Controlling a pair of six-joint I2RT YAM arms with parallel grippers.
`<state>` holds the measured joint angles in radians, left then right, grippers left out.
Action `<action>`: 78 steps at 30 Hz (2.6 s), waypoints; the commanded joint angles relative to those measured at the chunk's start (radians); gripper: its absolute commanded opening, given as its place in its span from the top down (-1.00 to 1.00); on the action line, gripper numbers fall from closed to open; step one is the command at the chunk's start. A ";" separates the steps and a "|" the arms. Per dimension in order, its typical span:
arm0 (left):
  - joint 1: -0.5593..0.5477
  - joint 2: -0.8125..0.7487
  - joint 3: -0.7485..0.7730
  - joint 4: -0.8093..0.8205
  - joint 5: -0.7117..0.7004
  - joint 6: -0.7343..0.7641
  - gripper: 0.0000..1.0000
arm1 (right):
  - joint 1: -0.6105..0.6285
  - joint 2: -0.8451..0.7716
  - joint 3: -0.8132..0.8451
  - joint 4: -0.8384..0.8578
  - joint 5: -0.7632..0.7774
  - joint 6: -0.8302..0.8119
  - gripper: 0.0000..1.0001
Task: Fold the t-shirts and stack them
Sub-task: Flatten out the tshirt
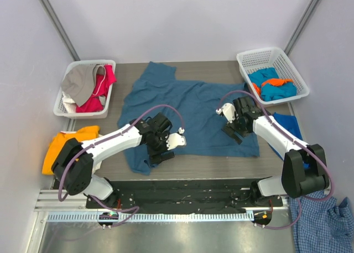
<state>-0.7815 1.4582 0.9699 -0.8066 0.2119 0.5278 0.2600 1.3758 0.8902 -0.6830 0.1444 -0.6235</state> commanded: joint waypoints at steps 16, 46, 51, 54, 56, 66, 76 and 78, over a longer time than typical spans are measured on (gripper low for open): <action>-0.091 0.062 -0.034 0.044 0.000 -0.060 1.00 | 0.004 -0.044 -0.039 0.014 0.007 -0.010 -0.82; -0.275 -0.196 -0.191 0.242 -0.522 -0.043 -0.33 | 0.005 0.015 -0.039 0.048 0.008 -0.004 -0.82; -0.236 -0.254 -0.280 0.316 -0.609 0.009 -0.44 | 0.005 0.032 -0.039 0.082 0.018 -0.002 -0.82; -0.199 -0.315 -0.301 0.319 -0.602 0.026 -0.51 | 0.007 0.045 -0.036 0.118 0.023 0.002 -0.82; -0.180 -0.344 -0.316 0.308 -0.605 0.041 -0.52 | 0.007 0.063 -0.033 0.143 0.023 0.005 -0.82; -0.177 -0.420 -0.352 0.184 -0.579 0.043 -0.52 | 0.007 0.189 -0.051 0.244 0.081 -0.018 -0.81; -0.179 -0.475 -0.385 0.084 -0.530 0.052 -0.51 | -0.031 0.285 -0.045 0.365 0.185 -0.085 -0.80; -0.177 -0.481 -0.379 0.057 -0.511 0.049 -0.50 | -0.057 0.308 -0.031 0.381 0.193 -0.094 -0.80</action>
<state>-0.9600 1.0107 0.5816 -0.6849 -0.3439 0.5632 0.2497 1.5993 0.8692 -0.3958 0.3096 -0.6930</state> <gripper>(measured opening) 0.755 0.902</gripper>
